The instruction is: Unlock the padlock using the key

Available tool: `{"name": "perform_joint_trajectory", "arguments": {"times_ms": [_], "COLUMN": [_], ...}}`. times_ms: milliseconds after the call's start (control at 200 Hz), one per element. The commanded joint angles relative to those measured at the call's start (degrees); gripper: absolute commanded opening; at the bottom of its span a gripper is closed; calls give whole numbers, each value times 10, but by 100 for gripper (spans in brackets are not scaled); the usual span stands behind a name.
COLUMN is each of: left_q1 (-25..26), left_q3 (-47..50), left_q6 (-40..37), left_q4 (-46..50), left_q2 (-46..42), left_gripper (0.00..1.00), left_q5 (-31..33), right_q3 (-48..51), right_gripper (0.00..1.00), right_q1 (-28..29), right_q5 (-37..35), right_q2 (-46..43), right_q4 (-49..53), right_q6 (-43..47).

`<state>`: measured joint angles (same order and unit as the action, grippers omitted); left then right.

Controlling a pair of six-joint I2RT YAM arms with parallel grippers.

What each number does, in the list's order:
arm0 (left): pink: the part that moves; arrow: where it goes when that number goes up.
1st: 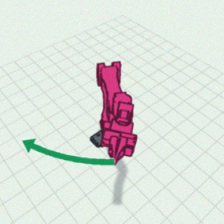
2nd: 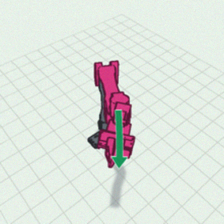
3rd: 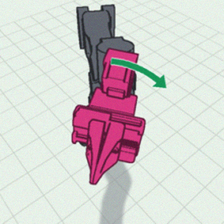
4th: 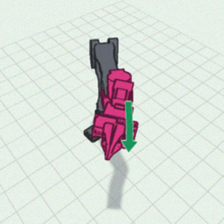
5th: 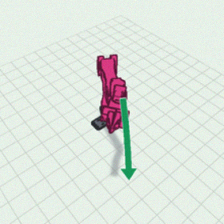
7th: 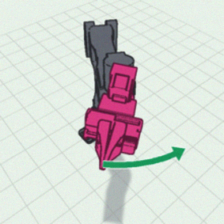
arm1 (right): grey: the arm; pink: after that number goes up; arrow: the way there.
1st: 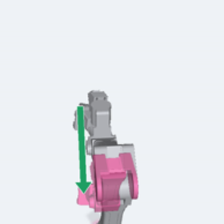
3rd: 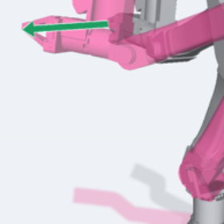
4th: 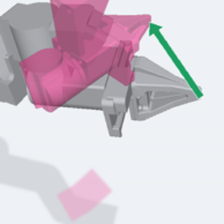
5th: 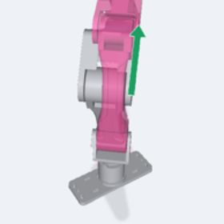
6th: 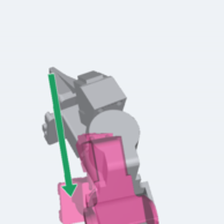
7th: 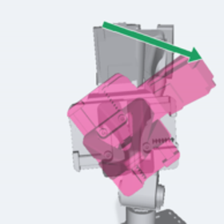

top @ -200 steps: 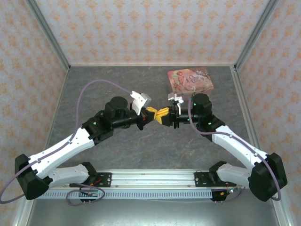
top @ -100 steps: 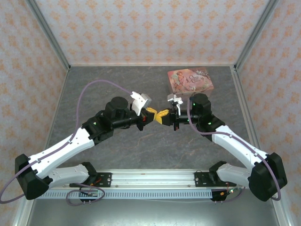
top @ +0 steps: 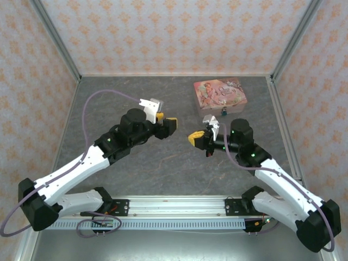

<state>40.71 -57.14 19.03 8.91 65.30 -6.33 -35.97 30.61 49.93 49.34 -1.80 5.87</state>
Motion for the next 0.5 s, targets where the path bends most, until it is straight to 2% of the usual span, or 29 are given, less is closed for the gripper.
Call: {"name": "perform_joint_trajectory", "arguments": {"times_ms": [0, 115, 235, 495], "left_q1": [-19, -30, -33, -45], "left_q3": [-36, -89, -169, -362], "left_q6": [68, 111, 149, 192], "left_q4": [25, 33, 45, 70], "left_q2": [62, 148, 255, 481], "left_gripper": [76, 84, 87, 90], "left_q5": [39, 28, 6, -35], "right_q3": [13, 16, 9, 6], "right_gripper": [0, 0, 0, 0], "right_q1": [3, 2, 2, 2], "right_q5": [-91, -156, -203, -240], "right_q2": [-45, -86, -115, -138], "right_q4": [47, 94, 145, 198], "right_q6": [2, -6, -12, -34]}}
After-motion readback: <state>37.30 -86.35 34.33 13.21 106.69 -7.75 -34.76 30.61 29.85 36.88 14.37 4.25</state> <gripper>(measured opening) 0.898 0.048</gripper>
